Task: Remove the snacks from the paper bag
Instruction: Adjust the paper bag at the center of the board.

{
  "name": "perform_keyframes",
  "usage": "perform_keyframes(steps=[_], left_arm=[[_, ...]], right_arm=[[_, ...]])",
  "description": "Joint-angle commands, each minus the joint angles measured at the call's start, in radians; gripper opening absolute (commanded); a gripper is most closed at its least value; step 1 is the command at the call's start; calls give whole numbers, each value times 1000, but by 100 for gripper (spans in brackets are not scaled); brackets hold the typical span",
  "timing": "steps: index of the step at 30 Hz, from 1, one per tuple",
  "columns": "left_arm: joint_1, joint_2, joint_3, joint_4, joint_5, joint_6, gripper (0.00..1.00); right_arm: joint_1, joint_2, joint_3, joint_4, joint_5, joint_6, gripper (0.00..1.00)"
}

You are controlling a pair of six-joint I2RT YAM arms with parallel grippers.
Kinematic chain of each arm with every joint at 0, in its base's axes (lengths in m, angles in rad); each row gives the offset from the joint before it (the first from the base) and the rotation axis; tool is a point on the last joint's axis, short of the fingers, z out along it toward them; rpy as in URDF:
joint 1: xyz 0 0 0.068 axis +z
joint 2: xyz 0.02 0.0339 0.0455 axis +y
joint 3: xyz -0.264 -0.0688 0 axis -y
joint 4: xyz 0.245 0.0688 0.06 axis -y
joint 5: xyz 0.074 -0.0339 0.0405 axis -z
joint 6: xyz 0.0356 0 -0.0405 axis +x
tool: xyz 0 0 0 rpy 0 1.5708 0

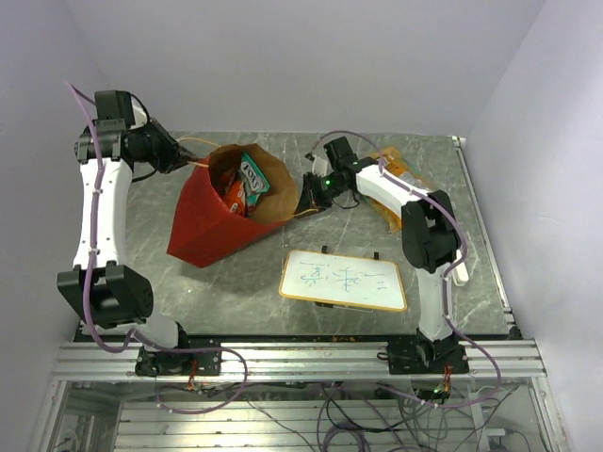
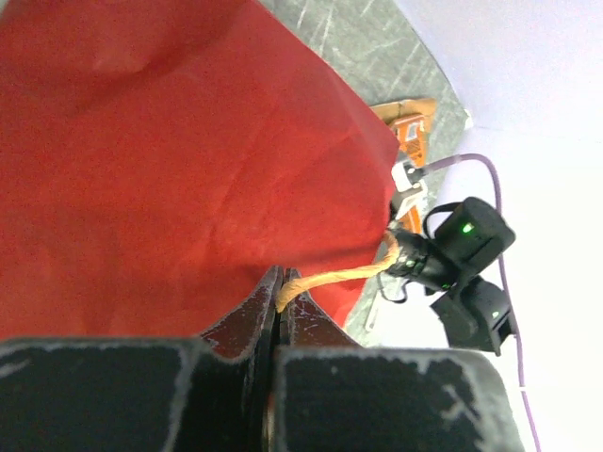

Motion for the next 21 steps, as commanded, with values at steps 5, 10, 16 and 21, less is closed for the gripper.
perform_keyframes(steps=[5,10,16,21], left_arm=[[-37,132,219,-142,25,8,7],[-37,132,189,-147,17,29,7],[-37,36,84,-124,-45,30,7],[-38,11,116,-154,-110,48,7]], right_arm=[[168,-157,-75,19,4,11,1],[215,-205,-119,8,60,-20,3],[214,-258,-169,-22,119,-36,12],[213,-310,-187,-78,210,-55,35]])
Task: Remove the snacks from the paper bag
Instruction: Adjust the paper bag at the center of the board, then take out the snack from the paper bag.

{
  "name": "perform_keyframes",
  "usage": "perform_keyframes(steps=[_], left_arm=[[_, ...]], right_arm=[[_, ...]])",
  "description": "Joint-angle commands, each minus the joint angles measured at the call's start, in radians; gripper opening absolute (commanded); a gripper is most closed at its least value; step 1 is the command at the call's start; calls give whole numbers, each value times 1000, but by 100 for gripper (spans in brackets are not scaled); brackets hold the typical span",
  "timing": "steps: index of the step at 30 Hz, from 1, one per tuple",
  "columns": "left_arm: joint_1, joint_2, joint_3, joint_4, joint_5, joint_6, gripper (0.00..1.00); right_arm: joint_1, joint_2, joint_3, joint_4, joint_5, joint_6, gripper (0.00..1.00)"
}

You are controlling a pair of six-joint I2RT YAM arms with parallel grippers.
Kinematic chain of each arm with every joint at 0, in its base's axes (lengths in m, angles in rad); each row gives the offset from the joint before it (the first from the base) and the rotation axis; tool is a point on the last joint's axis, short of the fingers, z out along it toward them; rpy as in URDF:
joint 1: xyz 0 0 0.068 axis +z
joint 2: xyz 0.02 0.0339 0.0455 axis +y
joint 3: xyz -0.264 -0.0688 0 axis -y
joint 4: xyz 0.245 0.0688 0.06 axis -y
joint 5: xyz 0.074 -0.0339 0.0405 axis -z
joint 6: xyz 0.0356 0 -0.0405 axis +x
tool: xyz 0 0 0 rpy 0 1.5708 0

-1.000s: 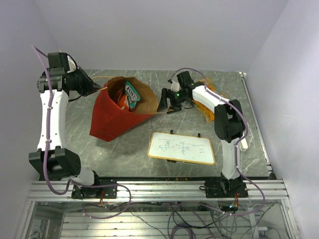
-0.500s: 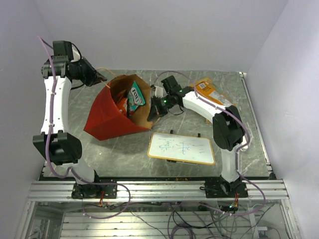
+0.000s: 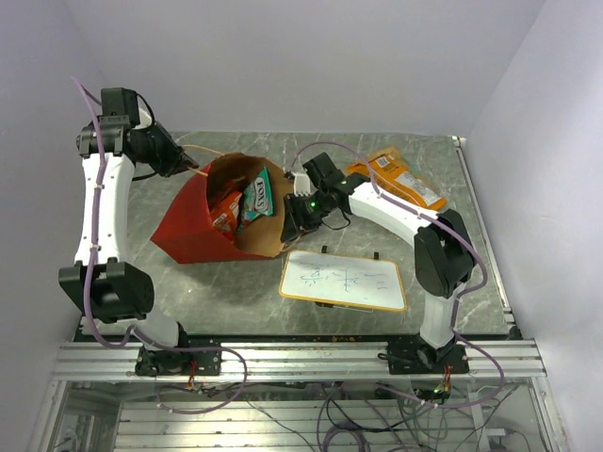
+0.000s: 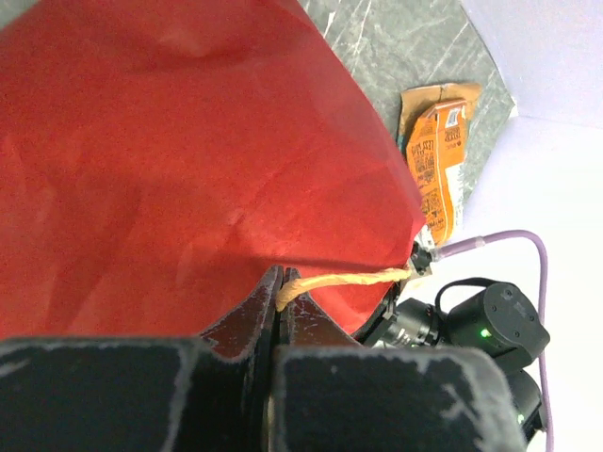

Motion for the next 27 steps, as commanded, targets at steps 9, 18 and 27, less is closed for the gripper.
perform_keyframes(steps=[9,18,27], left_arm=[[-6,-43,31,-39,-66,63,7],[-5,-54,22,-49,-55,82,7],[-4,-53,-3,-105,-55,61,7]], right_arm=[[-26,-141,43,-61,182,-49,78],[-5,-18,198,93,120,48,76],[74,-81,103,429,290,259,79]])
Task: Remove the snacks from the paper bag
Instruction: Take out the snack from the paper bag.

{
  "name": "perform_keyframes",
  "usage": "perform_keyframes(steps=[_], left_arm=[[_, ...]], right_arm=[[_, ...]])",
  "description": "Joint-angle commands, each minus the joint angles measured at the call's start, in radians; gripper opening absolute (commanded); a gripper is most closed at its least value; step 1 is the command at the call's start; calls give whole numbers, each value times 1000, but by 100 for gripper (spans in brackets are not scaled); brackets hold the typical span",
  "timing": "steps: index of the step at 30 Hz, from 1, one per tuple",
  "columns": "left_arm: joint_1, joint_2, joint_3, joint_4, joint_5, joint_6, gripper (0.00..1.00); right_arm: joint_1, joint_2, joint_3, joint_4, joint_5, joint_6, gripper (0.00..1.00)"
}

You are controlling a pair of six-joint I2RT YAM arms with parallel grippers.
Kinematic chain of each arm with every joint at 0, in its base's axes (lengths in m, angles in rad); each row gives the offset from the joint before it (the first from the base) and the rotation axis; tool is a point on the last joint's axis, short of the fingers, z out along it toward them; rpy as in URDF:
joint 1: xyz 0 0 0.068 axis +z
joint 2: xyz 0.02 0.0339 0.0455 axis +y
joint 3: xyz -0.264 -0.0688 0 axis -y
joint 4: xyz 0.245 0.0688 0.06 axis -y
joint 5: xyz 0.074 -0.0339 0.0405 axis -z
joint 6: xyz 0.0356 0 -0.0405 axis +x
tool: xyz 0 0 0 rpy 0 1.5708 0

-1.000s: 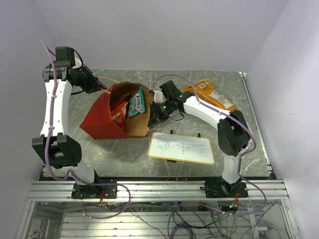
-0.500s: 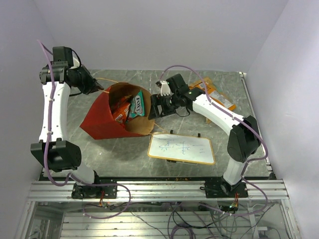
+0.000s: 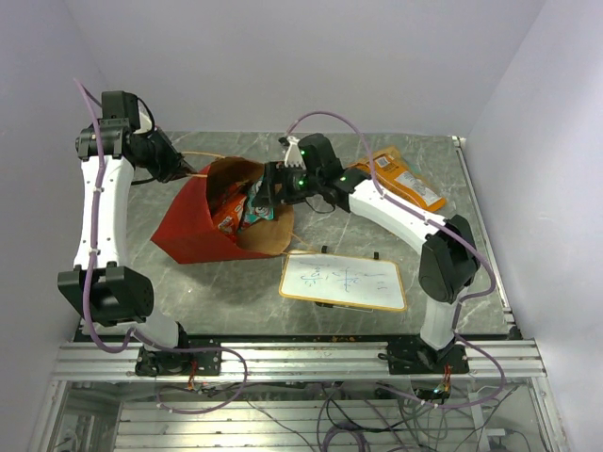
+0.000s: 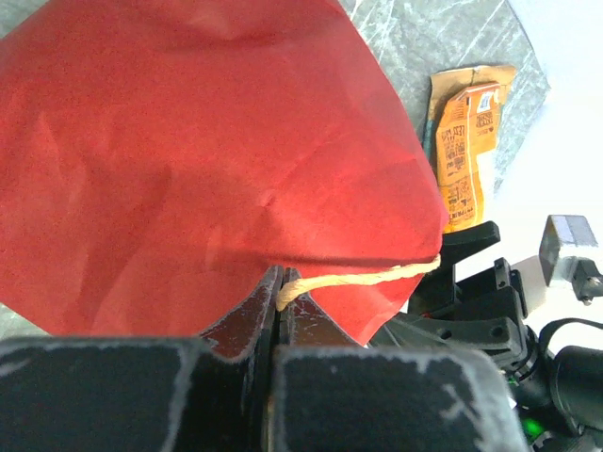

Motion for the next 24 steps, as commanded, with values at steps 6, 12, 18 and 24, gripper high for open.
perform_keyframes(steps=[6,12,18,24], left_arm=[[-3,-14,-15,-12,-5,-58,7],[-1,-9,-4,-13,57,-51,7],[-2,-17,-22,-6,99,-44,7],[-1,-30,-23,-6,102,-34,7]], right_arm=[[83,54,64,183,246,433,80],[114,142,151,174,290,521,76],[122,270,289,73,296,577,74],[133,327,340,-1,329,620,60]])
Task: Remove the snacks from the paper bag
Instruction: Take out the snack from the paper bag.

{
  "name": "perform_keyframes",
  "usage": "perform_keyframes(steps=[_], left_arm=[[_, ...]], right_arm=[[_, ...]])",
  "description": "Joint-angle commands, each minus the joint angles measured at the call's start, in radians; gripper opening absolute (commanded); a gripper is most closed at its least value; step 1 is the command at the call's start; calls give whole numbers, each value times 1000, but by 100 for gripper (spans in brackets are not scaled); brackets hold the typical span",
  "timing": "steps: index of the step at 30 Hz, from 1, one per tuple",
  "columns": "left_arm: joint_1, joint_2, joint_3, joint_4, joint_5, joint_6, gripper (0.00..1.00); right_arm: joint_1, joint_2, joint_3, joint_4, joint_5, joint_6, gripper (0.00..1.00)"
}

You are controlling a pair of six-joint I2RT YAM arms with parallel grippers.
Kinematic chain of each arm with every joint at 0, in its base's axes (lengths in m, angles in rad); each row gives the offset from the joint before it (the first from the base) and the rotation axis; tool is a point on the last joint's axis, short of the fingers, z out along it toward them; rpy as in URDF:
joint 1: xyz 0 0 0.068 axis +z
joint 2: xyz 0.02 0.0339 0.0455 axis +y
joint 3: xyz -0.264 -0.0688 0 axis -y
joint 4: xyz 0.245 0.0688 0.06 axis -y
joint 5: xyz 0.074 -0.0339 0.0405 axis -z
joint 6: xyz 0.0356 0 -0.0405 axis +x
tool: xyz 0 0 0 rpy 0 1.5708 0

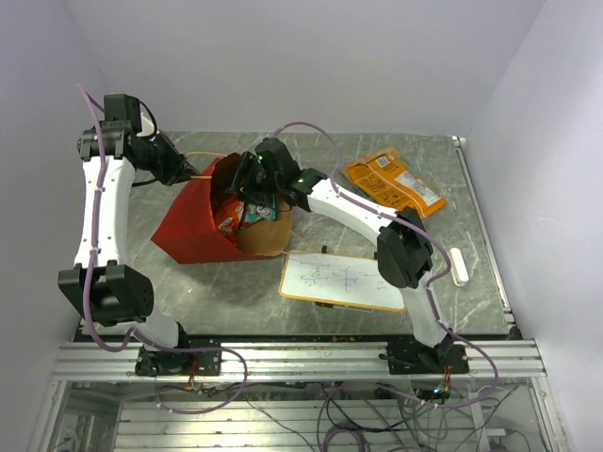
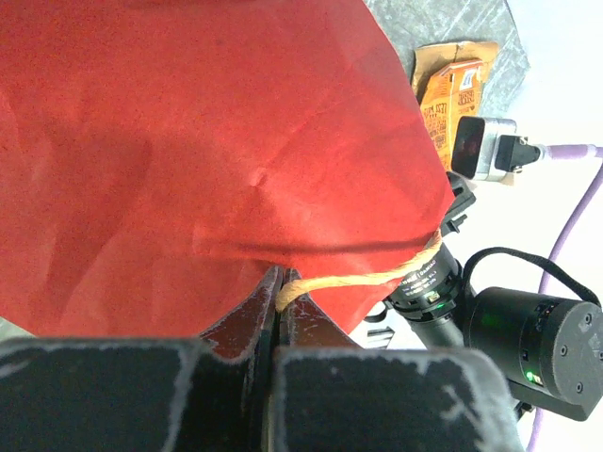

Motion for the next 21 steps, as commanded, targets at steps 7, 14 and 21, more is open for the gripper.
perform_keyframes(steps=[7,14,21], left_arm=[[-2,-36,-4,6,21,23,7],[1,-26,15,-3,-5,23,7],[33,-17,41,-13,-26,12,7]], right_arm=[[8,46,55,-70,54,51,52],[8,34,60,-55,47,28,21],[7,-7,56,-13,34,-7,0]])
